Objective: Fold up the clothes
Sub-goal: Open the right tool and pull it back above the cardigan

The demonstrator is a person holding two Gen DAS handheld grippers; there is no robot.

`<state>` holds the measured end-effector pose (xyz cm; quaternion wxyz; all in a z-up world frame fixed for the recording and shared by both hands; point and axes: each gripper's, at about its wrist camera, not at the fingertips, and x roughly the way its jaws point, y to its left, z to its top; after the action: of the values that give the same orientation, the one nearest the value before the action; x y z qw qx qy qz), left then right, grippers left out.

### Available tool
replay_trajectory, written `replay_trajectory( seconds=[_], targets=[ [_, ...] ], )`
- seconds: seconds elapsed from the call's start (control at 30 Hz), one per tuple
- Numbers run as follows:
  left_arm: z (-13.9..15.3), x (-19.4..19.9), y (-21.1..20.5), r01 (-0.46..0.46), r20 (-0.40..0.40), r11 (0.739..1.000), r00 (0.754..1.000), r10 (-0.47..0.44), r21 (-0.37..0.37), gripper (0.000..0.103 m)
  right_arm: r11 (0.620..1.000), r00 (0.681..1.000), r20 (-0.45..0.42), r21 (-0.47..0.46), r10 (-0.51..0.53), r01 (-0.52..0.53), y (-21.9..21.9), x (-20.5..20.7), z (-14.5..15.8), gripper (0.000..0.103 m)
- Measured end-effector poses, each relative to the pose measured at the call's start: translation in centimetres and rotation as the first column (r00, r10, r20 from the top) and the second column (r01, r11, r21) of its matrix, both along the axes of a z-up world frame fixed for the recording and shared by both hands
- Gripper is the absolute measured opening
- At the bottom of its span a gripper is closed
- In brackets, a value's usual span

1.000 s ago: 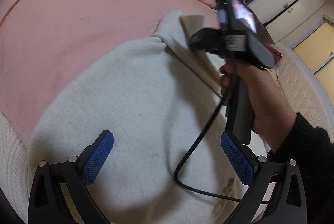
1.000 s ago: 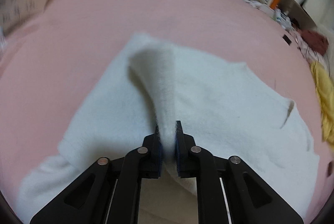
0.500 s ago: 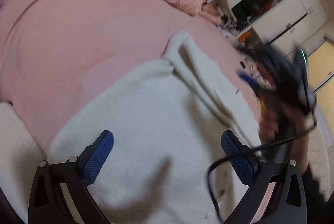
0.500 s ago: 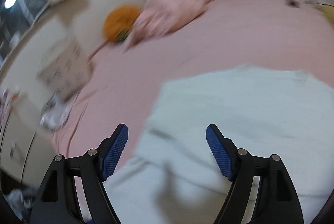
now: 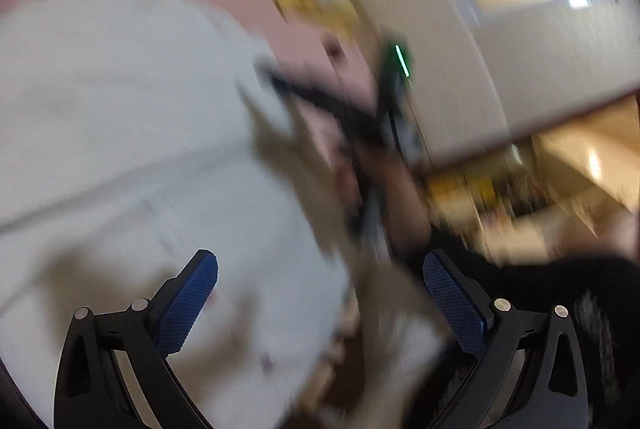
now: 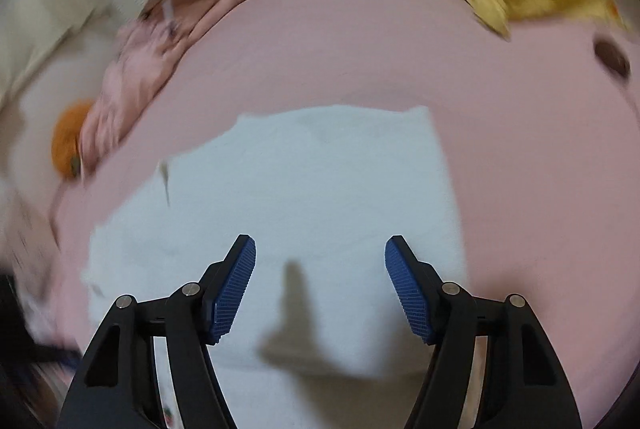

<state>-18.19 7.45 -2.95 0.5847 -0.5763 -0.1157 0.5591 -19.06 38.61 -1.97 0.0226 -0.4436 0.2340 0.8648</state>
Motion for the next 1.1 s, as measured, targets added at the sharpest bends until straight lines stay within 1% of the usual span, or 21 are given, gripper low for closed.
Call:
replay_trajectory(
  seconds=[0.07, 0.13, 0.2, 0.23, 0.27, 0.33, 0.4, 0.43, 0.5, 0.53, 0.6, 0.7, 0.73, 0.77, 0.8, 0.83, 0.87, 0.9, 0.93, 1.0, 1.1],
  targets=[
    [-0.2, 0.8, -1.0, 0.03, 0.041, 0.999, 0.999, -0.031, 0.034, 0.103, 0.998, 1.0, -0.013, 0.065, 0.001, 0.0, 0.5, -0.7, 0.4, 0.068],
    [-0.3, 0.1, -2.8, -0.04, 0.071, 0.995, 0.997, 0.034, 0.089, 0.103, 0.991, 1.0, -0.009, 0.129, 0.018, -0.017, 0.5, -0.9, 0.3, 0.068],
    [-0.6, -2.2, -4.2, -0.215, -0.006, 0.977, 0.976, 0.215, 0.004, 0.103, 0.985, 0.998, -0.027, 0.166, 0.052, -0.047, -0.1, -0.8, 0.3, 0.068],
    [-0.8, -3.7, -4.7, -0.334, -0.077, 0.94, 0.941, 0.329, -0.07, 0.103, 0.981, 0.996, -0.046, 0.185, 0.073, -0.063, -0.6, -0.6, 0.5, 0.068],
    [-1.0, -5.2, -5.1, -0.464, -0.164, 0.873, 0.883, 0.441, -0.15, 0.103, 0.974, 0.993, -0.066, 0.214, 0.094, -0.078, -1.6, -0.4, 0.7, 0.068],
    [-1.4, -7.7, -5.5, -0.71, -0.394, 0.646, 0.698, 0.598, -0.279, 0.103, 0.956, 0.986, -0.103, 0.276, 0.135, -0.102, -3.5, 0.1, 1.2, 0.068],
    [-1.7, -8.5, -4.8, -0.823, -0.566, 0.469, 0.563, 0.602, -0.32, 0.103, 0.936, 0.982, -0.112, 0.335, 0.15, -0.104, -5.5, 0.1, 1.0, 0.068],
    [-2.3, -8.5, -4.0, -0.84, -0.63, 0.422, 0.537, 0.562, -0.339, 0.103, 0.934, 0.984, -0.099, 0.341, 0.151, -0.109, -6.1, -0.1, 0.5, 0.068],
    [-4.0, -8.3, -2.4, -0.844, -0.721, 0.37, 0.529, 0.447, -0.389, 0.103, 0.93, 0.987, -0.056, 0.348, 0.149, -0.121, -6.7, -0.7, -0.8, 0.068],
    [-4.7, -8.0, -1.8, -0.845, -0.756, 0.358, 0.522, 0.395, -0.397, 0.103, 0.928, 0.99, -0.035, 0.354, 0.138, -0.117, -6.6, -0.9, -1.6, 0.068],
    [-5.1, -6.9, -2.3, -0.857, -0.787, 0.378, 0.488, 0.378, -0.35, 0.103, 0.929, 0.991, -0.032, 0.352, 0.13, -0.111, -5.7, -0.5, -2.5, 0.068],
    [-4.9, -6.3, -4.7, -0.856, -0.776, 0.39, 0.489, 0.4, -0.338, 0.103, 0.912, 0.993, -0.034, 0.4, 0.111, -0.088, -4.2, 0.2, -2.5, 0.068],
    [-4.8, -6.6, -5.2, -0.858, -0.778, 0.378, 0.49, 0.393, -0.348, 0.103, 0.899, 0.996, -0.028, 0.435, 0.081, -0.061, -3.5, 0.4, -2.3, 0.068],
    [-4.4, -7.0, -5.5, -0.868, -0.784, 0.35, 0.479, 0.396, -0.353, 0.103, 0.892, 0.999, -0.024, 0.452, 0.04, -0.025, -2.7, 0.4, -2.0, 0.068],
    [-3.8, -7.2, -5.7, -0.883, -0.792, 0.307, 0.458, 0.404, -0.354, 0.102, 0.899, 0.999, -0.032, 0.439, 0.014, 0.002, -2.0, 0.5, -1.6, 0.068],
    [-3.1, -7.2, -5.7, -0.895, -0.793, 0.294, 0.437, 0.425, -0.336, 0.102, 0.906, 0.999, -0.043, 0.423, -0.004, 0.022, -1.6, 0.5, -1.2, 0.068],
    [-2.2, -6.9, -5.6, -0.902, -0.784, 0.31, 0.418, 0.458, -0.3, 0.102, 0.916, 0.998, -0.06, 0.401, -0.002, 0.026, -1.5, 0.4, -0.7, 0.068],
    [-1.7, -6.8, -5.1, -0.902, -0.773, 0.329, 0.415, 0.479, -0.28, 0.102, 0.923, 0.997, -0.074, 0.385, 0.007, 0.022, -1.7, 0.3, -0.4, 0.068],
    [-1.8, -7.0, -4.2, -0.892, -0.767, 0.343, 0.434, 0.473, -0.293, 0.102, 0.923, 0.996, -0.078, 0.386, 0.034, -0.001, -2.4, 0.1, -0.3, 0.068],
    [-3.5, -7.7, -2.6, -0.871, -0.765, 0.332, 0.481, 0.429, -0.362, 0.102, 0.913, 0.991, -0.069, 0.402, 0.112, -0.075, -4.5, -0.3, -0.6, 0.068],
    [-5.2, -7.0, -2.6, -0.867, -0.767, 0.333, 0.488, 0.416, -0.371, 0.102, 0.89, 0.989, -0.006, 0.438, 0.147, -0.13, -5.6, -0.4, -2.5, 0.068]
  ],
)
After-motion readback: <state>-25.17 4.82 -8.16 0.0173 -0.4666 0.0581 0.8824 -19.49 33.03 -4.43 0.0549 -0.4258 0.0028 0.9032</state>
